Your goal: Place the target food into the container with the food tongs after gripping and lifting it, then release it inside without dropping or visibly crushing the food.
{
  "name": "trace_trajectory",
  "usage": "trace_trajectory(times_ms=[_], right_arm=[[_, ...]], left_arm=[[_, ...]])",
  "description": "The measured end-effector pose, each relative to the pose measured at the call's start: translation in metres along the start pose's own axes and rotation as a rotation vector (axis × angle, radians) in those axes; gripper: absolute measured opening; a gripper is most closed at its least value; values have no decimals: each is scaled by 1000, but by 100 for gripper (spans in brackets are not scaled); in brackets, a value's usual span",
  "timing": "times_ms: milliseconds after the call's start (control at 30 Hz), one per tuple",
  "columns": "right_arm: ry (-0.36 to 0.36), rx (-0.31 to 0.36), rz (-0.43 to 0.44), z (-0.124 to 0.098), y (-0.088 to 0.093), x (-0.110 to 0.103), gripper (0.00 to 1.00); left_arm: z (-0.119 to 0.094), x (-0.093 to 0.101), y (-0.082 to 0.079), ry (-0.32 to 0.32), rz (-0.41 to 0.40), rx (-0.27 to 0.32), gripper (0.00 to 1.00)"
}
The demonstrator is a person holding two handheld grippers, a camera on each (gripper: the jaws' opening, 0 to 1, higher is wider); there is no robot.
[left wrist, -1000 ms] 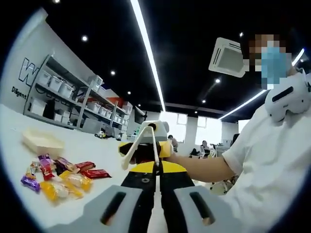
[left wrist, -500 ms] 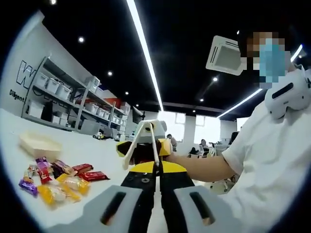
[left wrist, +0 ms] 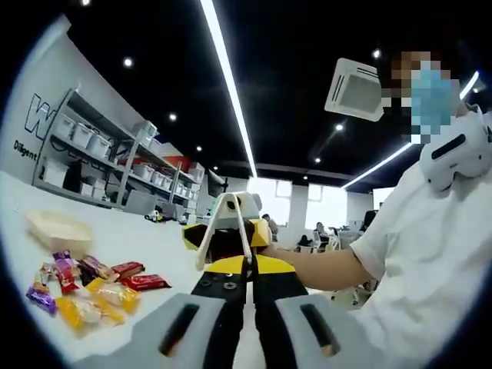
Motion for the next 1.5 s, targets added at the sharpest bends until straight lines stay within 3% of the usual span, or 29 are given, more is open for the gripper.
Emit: trace_trajectory(times_ms=[233,467,733,1500], right_arm=[[4,-1,1,1,-3,0,28],[16,-42,-19,2,-6,0,29],[17,-103,-51,3,-4,-2,30],[2,-131,-74,4,-1,-3,27]], left_arm=[[2,1,-2,-10,4,25,0],[2,0,-3,-18,-17,65,0],[2,0,-4,-9,-21,71,0],[1,-1,-1,4,-73,80,0]])
Point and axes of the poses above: the point that each gripper's makers call its tool centre point, and the gripper's own axes: z roughly forward along the fingers, x roughly to its right, y roughly out of its underside, the point moved 7 cm from there along -z, roughly backward along the fingers, and after that the axes turned 6 degrees about z, right-handed, at the moved point
